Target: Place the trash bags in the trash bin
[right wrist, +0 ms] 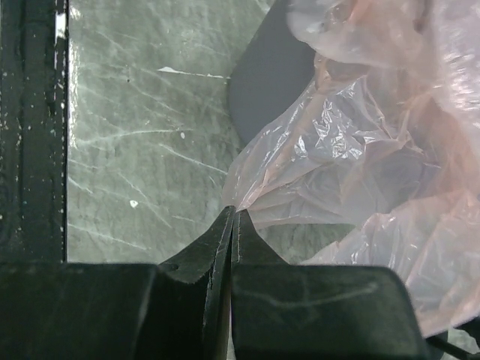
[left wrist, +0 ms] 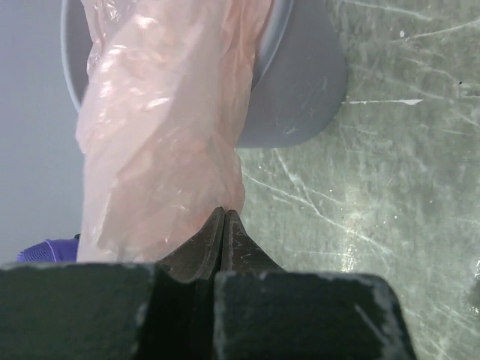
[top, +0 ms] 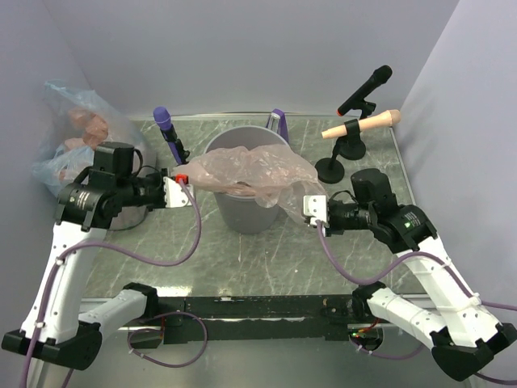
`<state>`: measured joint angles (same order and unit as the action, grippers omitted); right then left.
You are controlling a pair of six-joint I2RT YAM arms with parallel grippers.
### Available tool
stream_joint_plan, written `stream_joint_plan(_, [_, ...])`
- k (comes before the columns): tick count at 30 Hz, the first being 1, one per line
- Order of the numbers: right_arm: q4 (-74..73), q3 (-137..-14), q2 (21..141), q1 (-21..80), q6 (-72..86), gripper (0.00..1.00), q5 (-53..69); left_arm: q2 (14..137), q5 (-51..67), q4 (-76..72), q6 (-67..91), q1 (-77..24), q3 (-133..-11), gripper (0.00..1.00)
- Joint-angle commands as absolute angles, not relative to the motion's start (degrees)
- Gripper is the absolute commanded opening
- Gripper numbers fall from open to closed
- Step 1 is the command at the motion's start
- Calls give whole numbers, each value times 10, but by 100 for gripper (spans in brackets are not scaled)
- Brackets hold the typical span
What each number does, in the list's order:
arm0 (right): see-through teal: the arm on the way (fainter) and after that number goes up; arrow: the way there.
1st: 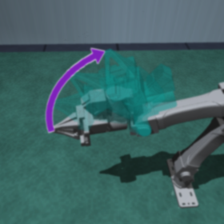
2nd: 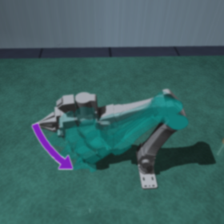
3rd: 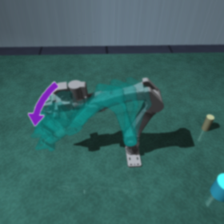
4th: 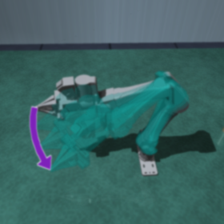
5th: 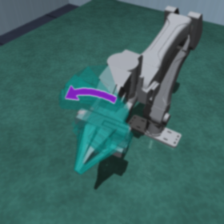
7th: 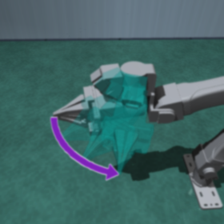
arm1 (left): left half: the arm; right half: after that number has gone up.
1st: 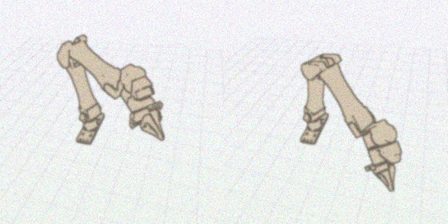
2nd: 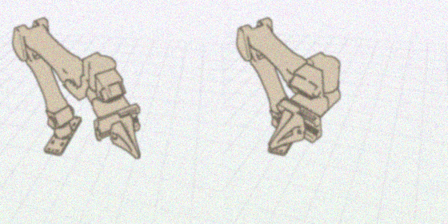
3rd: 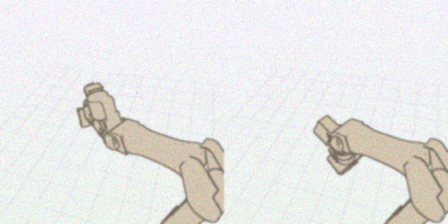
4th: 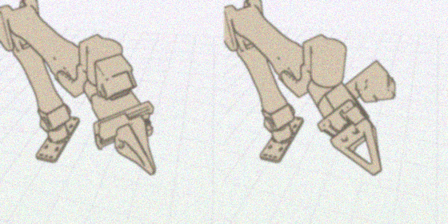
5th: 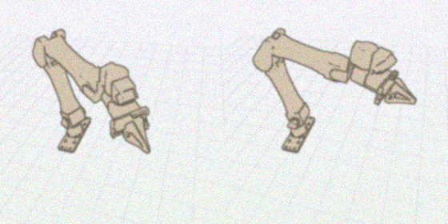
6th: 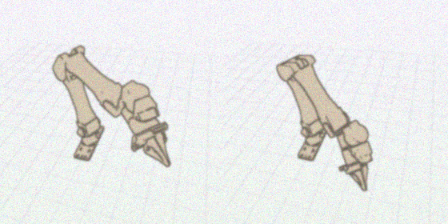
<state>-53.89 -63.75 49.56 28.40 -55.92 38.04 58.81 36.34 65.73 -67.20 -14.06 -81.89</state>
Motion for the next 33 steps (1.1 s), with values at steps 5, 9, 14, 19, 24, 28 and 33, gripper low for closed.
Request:
stream_joint_plan(5, [-496, -574, 483, 289, -611, 0, 314, 564, 318, 649, -689, -142, -724, 1])
stream_joint_plan(9, [-429, -514, 482, 287, -593, 0, 285, 555, 284, 572, -690, -141, -646, 1])
stream_joint_plan(14, [-361, -515, 510, 287, -534, 0, 279, 574, 314, 427, -591, -145, -625, 8])
stream_joint_plan(19, [-375, -562, 526, 287, -502, 22, 278, 611, 324, 419, -499, -149, -688, 43])
stream_joint_plan(24, [-466, -626, 483, 287, -457, 39, 296, 588, 348, 671, -567, -147, -762, 46])
stream_joint_plan(28, [-515, -670, 455, 287, -409, 40, 286, 558, 338, 729, -517, -147, -799, 47])
stream_joint_plan(33, [-498, -647, 432, 274, -372, 53, 217, 517, 242, 637, -434, -147, -774, 48])
